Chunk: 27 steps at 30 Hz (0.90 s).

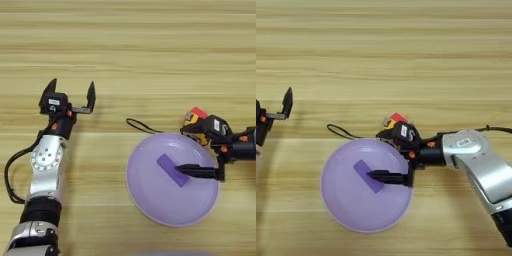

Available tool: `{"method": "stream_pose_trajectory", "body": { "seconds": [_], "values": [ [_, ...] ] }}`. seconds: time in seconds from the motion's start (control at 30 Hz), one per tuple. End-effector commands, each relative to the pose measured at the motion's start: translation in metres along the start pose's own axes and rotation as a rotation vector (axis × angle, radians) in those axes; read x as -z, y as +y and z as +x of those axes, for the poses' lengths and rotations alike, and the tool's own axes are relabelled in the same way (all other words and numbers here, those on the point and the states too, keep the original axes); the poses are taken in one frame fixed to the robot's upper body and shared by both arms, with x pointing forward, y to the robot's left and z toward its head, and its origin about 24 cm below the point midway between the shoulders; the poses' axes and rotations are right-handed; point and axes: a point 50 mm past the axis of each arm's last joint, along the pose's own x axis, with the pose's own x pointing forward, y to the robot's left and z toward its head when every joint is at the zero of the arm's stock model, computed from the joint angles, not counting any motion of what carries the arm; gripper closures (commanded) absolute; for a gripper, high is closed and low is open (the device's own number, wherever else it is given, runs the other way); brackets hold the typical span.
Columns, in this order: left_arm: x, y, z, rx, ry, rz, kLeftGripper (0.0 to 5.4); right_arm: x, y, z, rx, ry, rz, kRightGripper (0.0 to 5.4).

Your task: Move the objects on the table

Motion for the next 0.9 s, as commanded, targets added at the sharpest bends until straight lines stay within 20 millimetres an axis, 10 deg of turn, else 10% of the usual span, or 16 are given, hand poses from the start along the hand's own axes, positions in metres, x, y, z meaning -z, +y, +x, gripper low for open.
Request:
{"method": "stream_pose_trajectory", "body": {
  "seconds": [0.03, 0.9],
  "values": [
    [-0.002, -0.001, 0.002, 0.007, -0.012, 0.004, 0.00, -0.016, -0.007, -0.017, 0.101, -0.102, -0.032, 0.02],
    [-0.005, 0.007, 0.006, -0.014, -0.023, 0.024, 0.00, -0.021, -0.050, -0.076, 0.632, -0.590, -0.103, 0.02]
  ]
}}
